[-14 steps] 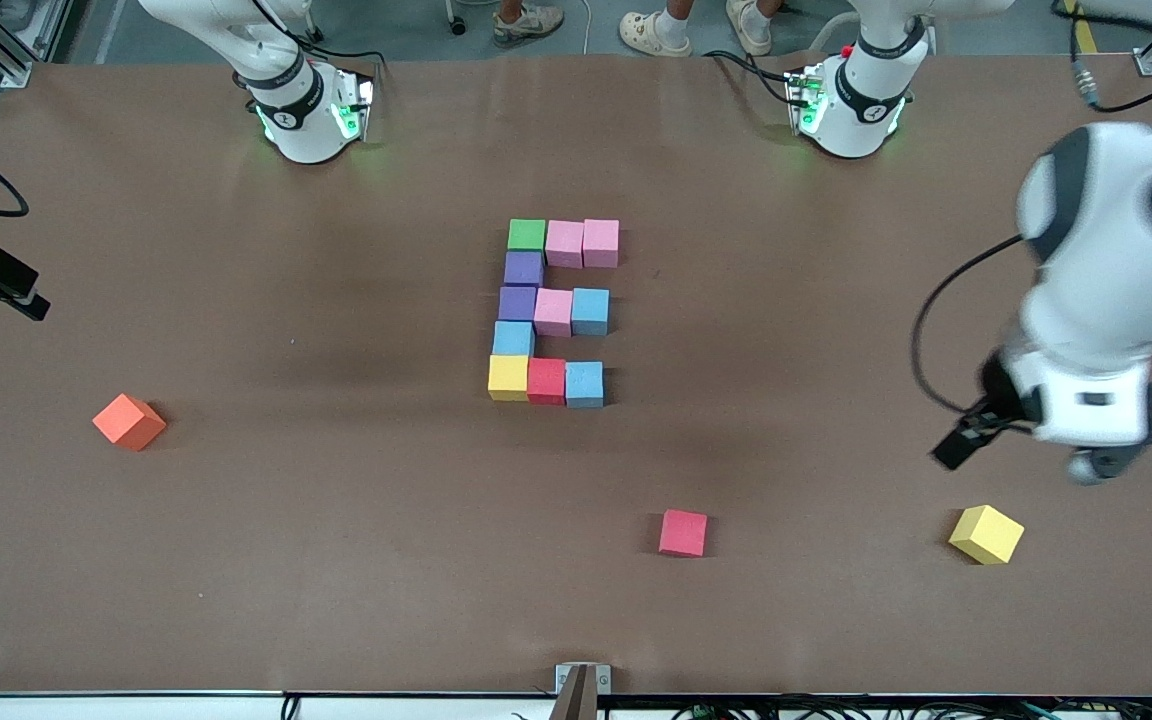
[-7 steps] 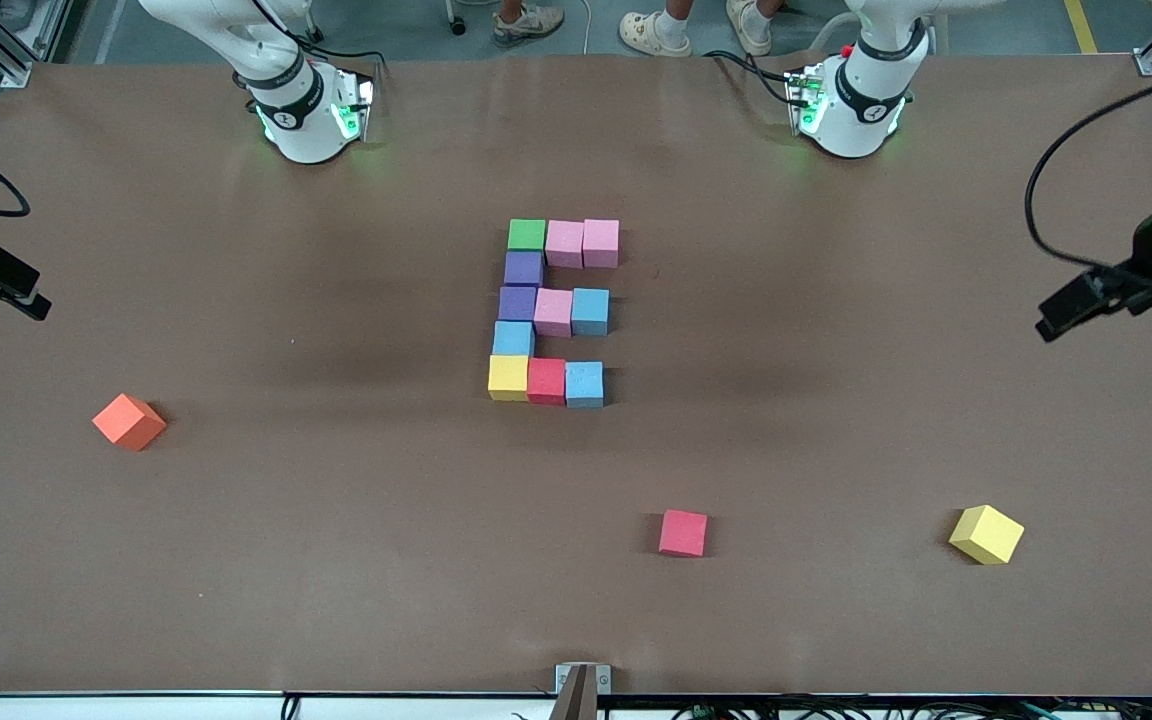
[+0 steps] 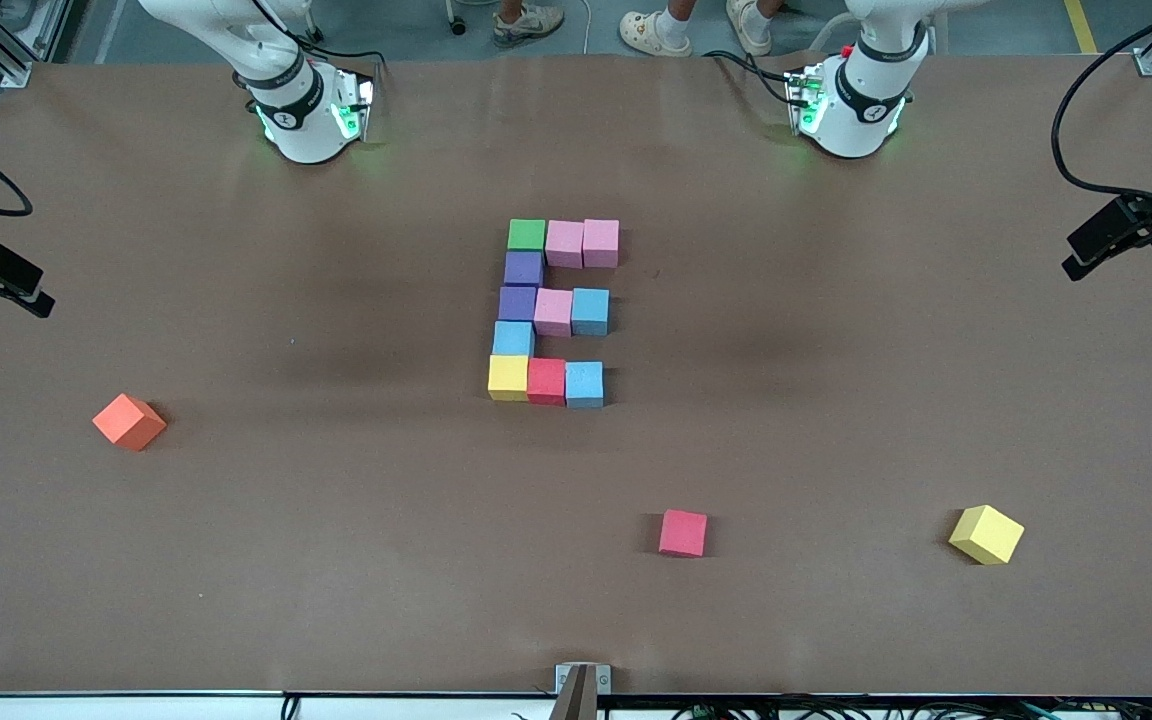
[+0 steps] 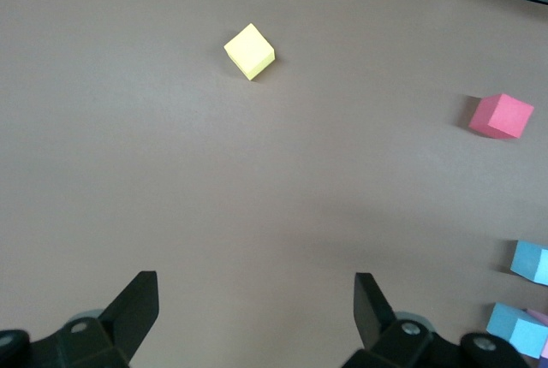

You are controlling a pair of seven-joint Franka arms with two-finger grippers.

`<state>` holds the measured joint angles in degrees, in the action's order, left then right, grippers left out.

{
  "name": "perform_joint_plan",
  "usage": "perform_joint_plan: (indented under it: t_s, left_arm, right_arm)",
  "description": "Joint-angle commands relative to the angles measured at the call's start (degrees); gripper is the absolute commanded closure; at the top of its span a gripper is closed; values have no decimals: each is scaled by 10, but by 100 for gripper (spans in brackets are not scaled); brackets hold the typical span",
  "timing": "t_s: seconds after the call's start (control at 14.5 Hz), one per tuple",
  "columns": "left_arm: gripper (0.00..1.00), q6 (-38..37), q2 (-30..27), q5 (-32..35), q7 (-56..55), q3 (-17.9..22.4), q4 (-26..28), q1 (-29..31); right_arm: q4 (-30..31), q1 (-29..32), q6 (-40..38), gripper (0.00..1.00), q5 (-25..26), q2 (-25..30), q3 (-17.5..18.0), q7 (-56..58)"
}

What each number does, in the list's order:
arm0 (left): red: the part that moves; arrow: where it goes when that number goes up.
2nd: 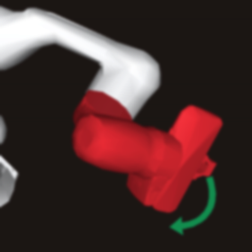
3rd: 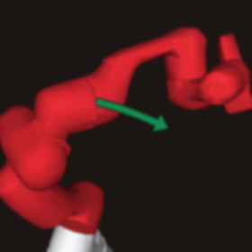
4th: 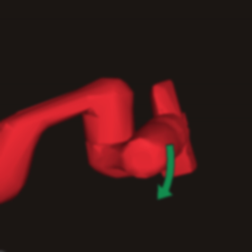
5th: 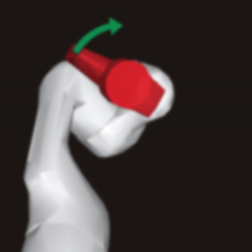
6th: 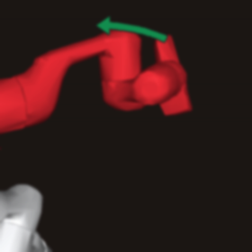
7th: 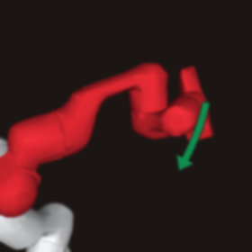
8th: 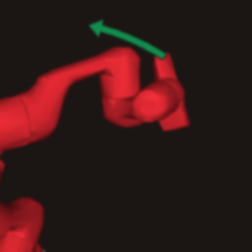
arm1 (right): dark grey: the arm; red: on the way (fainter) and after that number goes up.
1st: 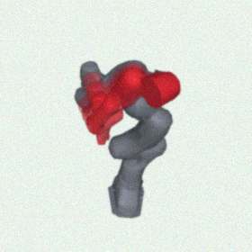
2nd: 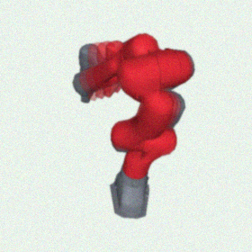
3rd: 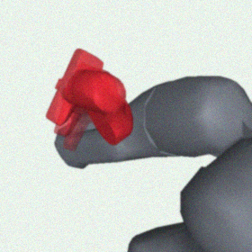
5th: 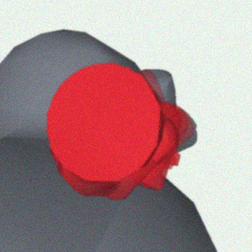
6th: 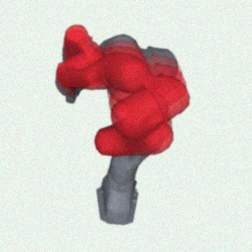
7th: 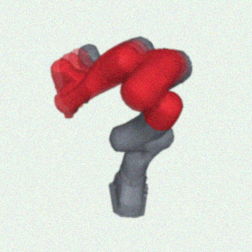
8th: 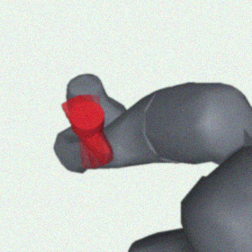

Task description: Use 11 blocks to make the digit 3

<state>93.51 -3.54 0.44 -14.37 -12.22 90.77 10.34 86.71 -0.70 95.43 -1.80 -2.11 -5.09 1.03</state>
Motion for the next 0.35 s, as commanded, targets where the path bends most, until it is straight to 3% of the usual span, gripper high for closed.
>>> perform_joint_plan:
  t_s: [0.0,0.28]
  left_arm:
    - [0,16,-7,-13,42,-4,9,7]
    - [0,12,36,-1,165,8,-31,-14]
  right_arm:
    - [3,6,0,0,11,-1,6,-2]
    - [21,4,1,0,12,1,6,-2]
